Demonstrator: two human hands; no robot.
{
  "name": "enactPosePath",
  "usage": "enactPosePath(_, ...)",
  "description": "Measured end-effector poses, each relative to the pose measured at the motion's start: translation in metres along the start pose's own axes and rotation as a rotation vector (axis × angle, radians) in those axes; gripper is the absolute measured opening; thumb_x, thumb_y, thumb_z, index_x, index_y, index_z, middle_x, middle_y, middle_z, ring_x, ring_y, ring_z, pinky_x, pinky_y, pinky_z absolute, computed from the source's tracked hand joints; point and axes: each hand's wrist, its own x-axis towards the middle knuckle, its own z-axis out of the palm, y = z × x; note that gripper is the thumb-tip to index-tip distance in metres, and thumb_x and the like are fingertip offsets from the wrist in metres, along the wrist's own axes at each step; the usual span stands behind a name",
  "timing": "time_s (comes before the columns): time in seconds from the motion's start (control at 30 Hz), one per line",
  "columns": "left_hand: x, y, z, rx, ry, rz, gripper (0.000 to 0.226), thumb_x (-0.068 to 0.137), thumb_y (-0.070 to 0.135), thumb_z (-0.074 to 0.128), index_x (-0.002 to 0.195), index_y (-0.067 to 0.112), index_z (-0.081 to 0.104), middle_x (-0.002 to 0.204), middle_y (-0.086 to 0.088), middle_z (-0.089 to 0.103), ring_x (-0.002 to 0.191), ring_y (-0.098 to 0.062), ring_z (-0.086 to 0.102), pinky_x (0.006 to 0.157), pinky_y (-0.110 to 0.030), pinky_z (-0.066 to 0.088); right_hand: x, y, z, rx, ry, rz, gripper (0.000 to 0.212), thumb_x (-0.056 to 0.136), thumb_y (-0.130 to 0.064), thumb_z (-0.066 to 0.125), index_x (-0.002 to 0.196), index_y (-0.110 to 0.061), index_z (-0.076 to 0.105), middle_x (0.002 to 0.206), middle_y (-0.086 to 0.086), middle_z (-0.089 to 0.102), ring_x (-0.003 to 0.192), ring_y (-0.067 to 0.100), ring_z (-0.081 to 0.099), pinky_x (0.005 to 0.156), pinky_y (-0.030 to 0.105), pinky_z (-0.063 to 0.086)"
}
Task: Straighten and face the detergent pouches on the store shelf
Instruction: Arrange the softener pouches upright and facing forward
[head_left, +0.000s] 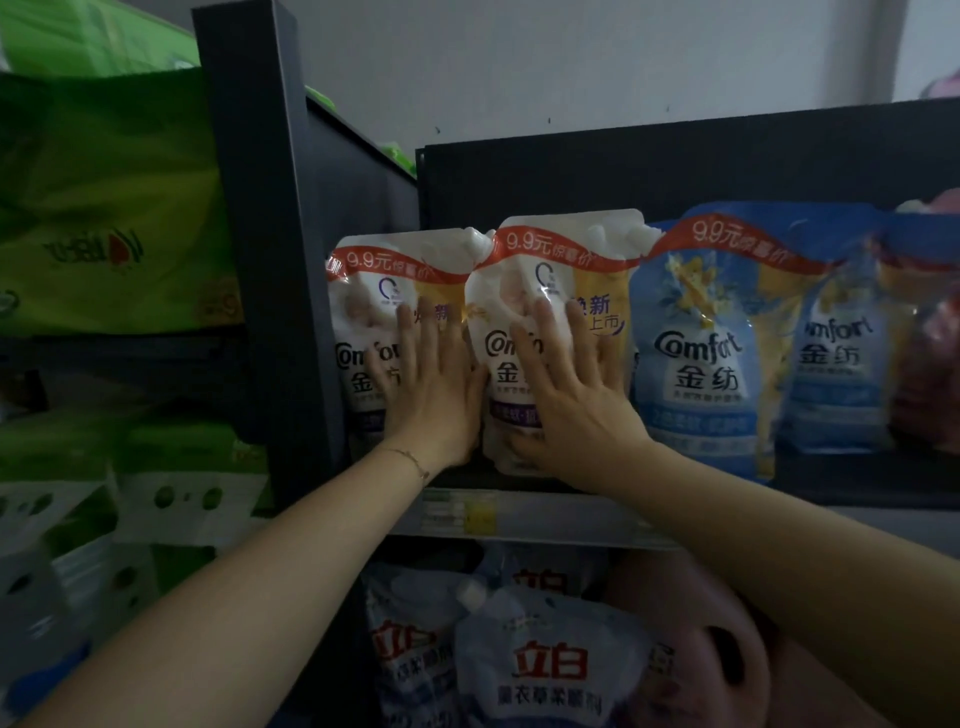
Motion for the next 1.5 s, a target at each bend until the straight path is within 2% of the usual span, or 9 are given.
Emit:
enactPosePath(0.1, -0.003, -0.009, 0.006, 0.094, -0.004, -0.074, 0.084, 0.096, 0.058, 0.023, 0.141, 0.02, -0.037, 0.146, -0.014, -0.044, 0.133, -0.037, -0.041, 0.102, -0.065, -0.02, 0.001, 0.005, 0.004, 0.017, -0.069, 0.039, 0.105, 0.082, -0.072, 0.047, 0.15, -0.025, -0.018, 0.154, 0.01, -0.03, 0.14, 0.041, -0.028, 0.109, 0.055, -0.018)
enactPosePath(0.27, -0.002, -0.012, 0.011, 0.114, 0.025, -0.118, 0.116, 0.082, 0.068, 0.051, 0.14, 0.024, -0.04, 0.145, -0.012, -0.046, 0.133, -0.041, -0.039, 0.101, -0.071, -0.011, 0.007, -0.005, 0.009, -0.029, -0.067, 0.099, 0.106, 0.082, -0.071, 0.045, 0.144, -0.028, -0.029, 0.148, 0.013, -0.039, 0.136, 0.043, -0.033, 0.107, 0.054, -0.023)
enactPosePath(0.37, -0.004, -0.008, 0.01, 0.075, 0.038, -0.136, 0.117, 0.079, 0.068, 0.054, 0.144, 0.023, -0.032, 0.148, -0.008, -0.043, 0.136, -0.039, -0.037, 0.104, -0.074, 0.003, 0.011, -0.009, 0.01, -0.029, -0.088, 0.12, 0.108, 0.083, -0.072, 0.042, 0.141, -0.027, -0.036, 0.145, 0.014, -0.045, 0.134, 0.043, -0.038, 0.11, 0.056, -0.018)
enactPosePath(0.57, -0.007, -0.012, 0.0, -0.043, -0.006, -0.127, 0.112, 0.082, 0.057, 0.06, 0.148, 0.024, -0.024, 0.149, 0.0, -0.042, 0.137, -0.03, -0.037, 0.107, -0.071, 0.003, 0.014, -0.014, 0.008, -0.033, -0.123, 0.14, 0.108, 0.084, -0.072, 0.042, 0.142, -0.026, -0.036, 0.145, 0.015, -0.045, 0.134, 0.044, -0.037, 0.11, 0.056, -0.018)
enactPosePath(0.8, -0.02, -0.011, -0.009, -0.148, -0.041, -0.021, 0.118, 0.078, 0.052, 0.068, 0.148, 0.025, -0.023, 0.152, 0.004, -0.038, 0.139, -0.02, -0.035, 0.112, -0.063, -0.007, 0.005, -0.008, -0.006, 0.081, -0.14, 0.059, 0.098, 0.088, -0.065, 0.044, 0.151, -0.024, -0.017, 0.155, 0.013, -0.029, 0.14, 0.038, -0.03, 0.111, 0.052, -0.018)
enactPosePath(1.0, -0.03, 0.041, -0.004, -0.184, 0.154, 0.31, 0.079, 0.092, 0.048, 0.033, 0.15, 0.024, -0.014, 0.159, -0.003, -0.019, 0.145, -0.017, -0.021, 0.117, -0.054, -0.005, -0.033, 0.017, -0.022, 0.063, 0.211, 0.061, 0.064, 0.091, -0.036, 0.043, 0.145, -0.002, 0.033, 0.156, 0.019, 0.023, 0.144, 0.035, 0.015, 0.114, 0.048, 0.021)
enactPosePath(1.2, -0.028, 0.108, 0.004, -0.038, 0.112, 0.517, 0.076, 0.091, 0.052, 0.014, 0.144, 0.022, -0.032, 0.151, 0.003, -0.038, 0.139, -0.013, -0.035, 0.11, -0.045, -0.02, -0.073, 0.061, -0.035, 0.01, 0.141, 0.217, 0.077, 0.088, -0.03, 0.038, 0.15, 0.0, 0.005, 0.158, 0.017, 0.004, 0.146, 0.03, 0.001, 0.116, 0.044, 0.009)
enactPosePath(1.3, -0.028, 0.135, 0.01, -0.001, -0.014, 0.601, 0.093, 0.088, 0.064, 0.027, 0.138, 0.022, -0.039, 0.143, 0.006, -0.049, 0.132, -0.01, -0.044, 0.115, -0.049, -0.014, -0.092, 0.087, -0.042, 0.129, -0.045, 0.294, 0.088, 0.088, -0.028, 0.044, 0.151, -0.01, -0.015, 0.159, 0.009, -0.021, 0.144, 0.02, -0.024, 0.119, 0.04, -0.004)
enactPosePath(1.5, -0.018, 0.159, 0.008, 0.087, -0.094, 0.555, 0.112, 0.087, 0.068, 0.042, 0.129, 0.019, -0.05, 0.129, 0.002, -0.062, 0.116, -0.011, -0.059, 0.116, -0.05, -0.015, -0.104, 0.115, -0.049, 0.138, -0.236, 0.247, 0.094, 0.093, -0.048, 0.046, 0.146, -0.022, -0.028, 0.155, 0.005, -0.033, 0.143, 0.022, -0.03, 0.118, 0.043, 0.0)
